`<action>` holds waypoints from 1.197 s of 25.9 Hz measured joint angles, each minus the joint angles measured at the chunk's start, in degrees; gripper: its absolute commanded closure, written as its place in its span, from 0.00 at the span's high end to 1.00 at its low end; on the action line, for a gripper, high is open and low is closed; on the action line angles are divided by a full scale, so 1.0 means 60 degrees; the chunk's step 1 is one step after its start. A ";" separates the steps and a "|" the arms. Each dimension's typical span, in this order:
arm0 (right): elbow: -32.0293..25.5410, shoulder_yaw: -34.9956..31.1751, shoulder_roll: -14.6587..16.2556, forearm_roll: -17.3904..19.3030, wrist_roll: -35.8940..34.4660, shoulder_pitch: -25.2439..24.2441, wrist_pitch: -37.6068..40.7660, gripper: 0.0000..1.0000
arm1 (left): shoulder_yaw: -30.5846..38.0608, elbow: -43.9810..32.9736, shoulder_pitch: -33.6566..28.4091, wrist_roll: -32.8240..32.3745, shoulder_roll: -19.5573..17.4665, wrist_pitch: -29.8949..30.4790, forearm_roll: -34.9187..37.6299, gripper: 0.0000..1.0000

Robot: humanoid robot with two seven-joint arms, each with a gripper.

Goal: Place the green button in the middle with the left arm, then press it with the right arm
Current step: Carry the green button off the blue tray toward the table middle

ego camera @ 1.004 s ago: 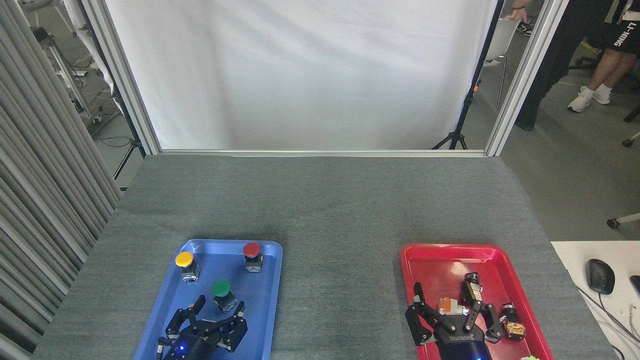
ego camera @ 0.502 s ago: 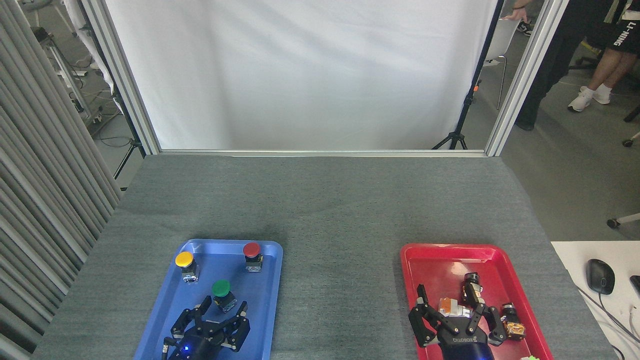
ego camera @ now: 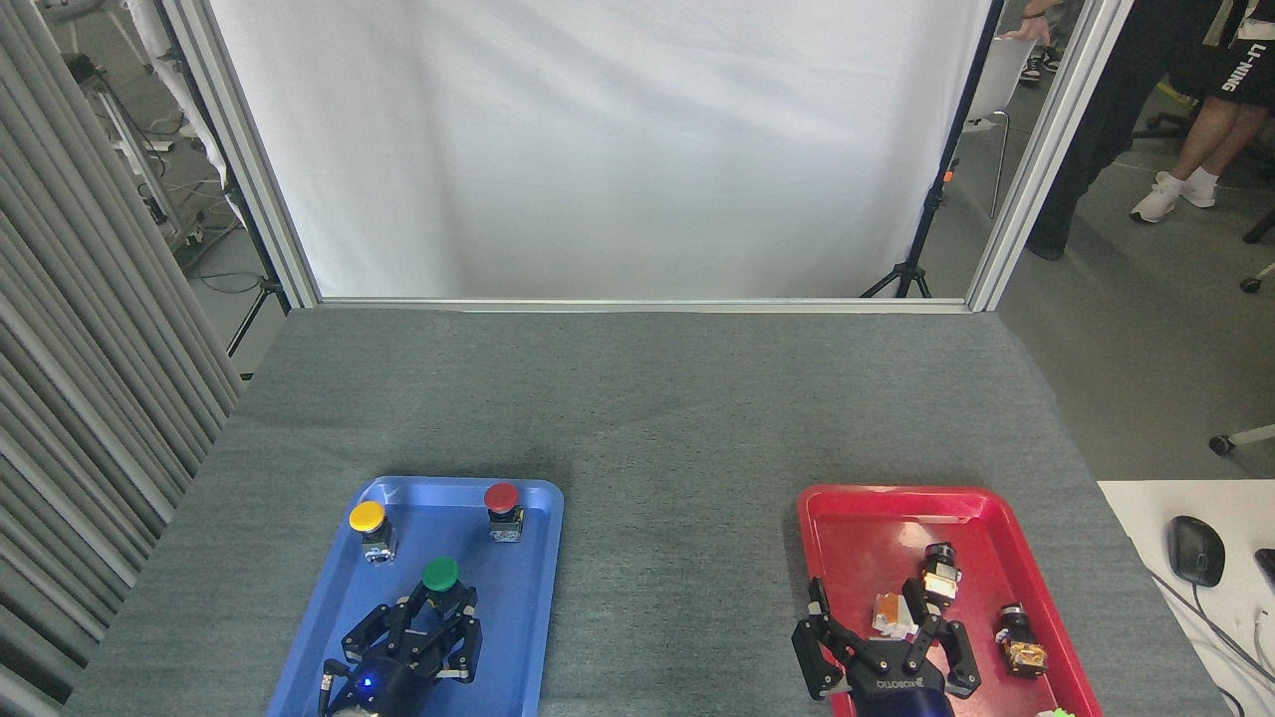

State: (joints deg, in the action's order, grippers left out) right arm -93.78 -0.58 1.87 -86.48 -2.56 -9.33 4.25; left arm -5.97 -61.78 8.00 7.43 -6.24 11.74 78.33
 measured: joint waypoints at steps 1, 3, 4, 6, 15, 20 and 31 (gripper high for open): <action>0.0022 0.0024 0.0000 -0.0156 0.0065 0.0055 -0.0063 0.99 | -0.0002 -0.0019 -0.0028 0.0009 -0.0039 0.0156 0.0003 0.00; 0.0065 0.0056 0.0039 -0.0354 0.0176 0.0165 -0.0102 0.99 | 0.0000 -0.0041 -0.0067 0.0090 -0.0160 0.0515 0.0008 0.00; 0.0081 0.0063 0.0066 -0.0414 0.0206 0.0201 -0.0094 0.99 | 0.0003 -0.0046 -0.0076 0.0137 -0.0216 0.0691 0.0009 0.00; 0.0093 0.0072 0.0106 -0.0485 0.0257 0.0253 0.0076 0.99 | 0.0008 -0.0066 -0.0082 0.0320 -0.0325 0.0988 0.0003 0.00; 0.0411 0.0111 0.0216 -0.0492 0.0097 0.0307 0.0280 0.99 | 0.0014 -0.0578 -0.0188 0.0661 -0.0423 0.1562 -0.0056 0.00; 0.0523 0.0230 0.0176 -0.0515 0.0032 0.0310 0.0206 0.99 | -0.0101 -0.1141 -0.0247 0.0663 -0.0441 0.2070 0.0009 0.00; 0.0508 0.0151 0.0194 -0.0444 -0.0018 0.0173 0.0159 0.99 | -0.2402 -0.0473 0.1325 -0.0044 0.0112 0.2624 0.0163 0.00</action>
State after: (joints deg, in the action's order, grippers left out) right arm -90.73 0.32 3.04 -89.15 -2.67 -8.29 5.20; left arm -20.38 -64.62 15.95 7.16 -5.57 27.48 79.30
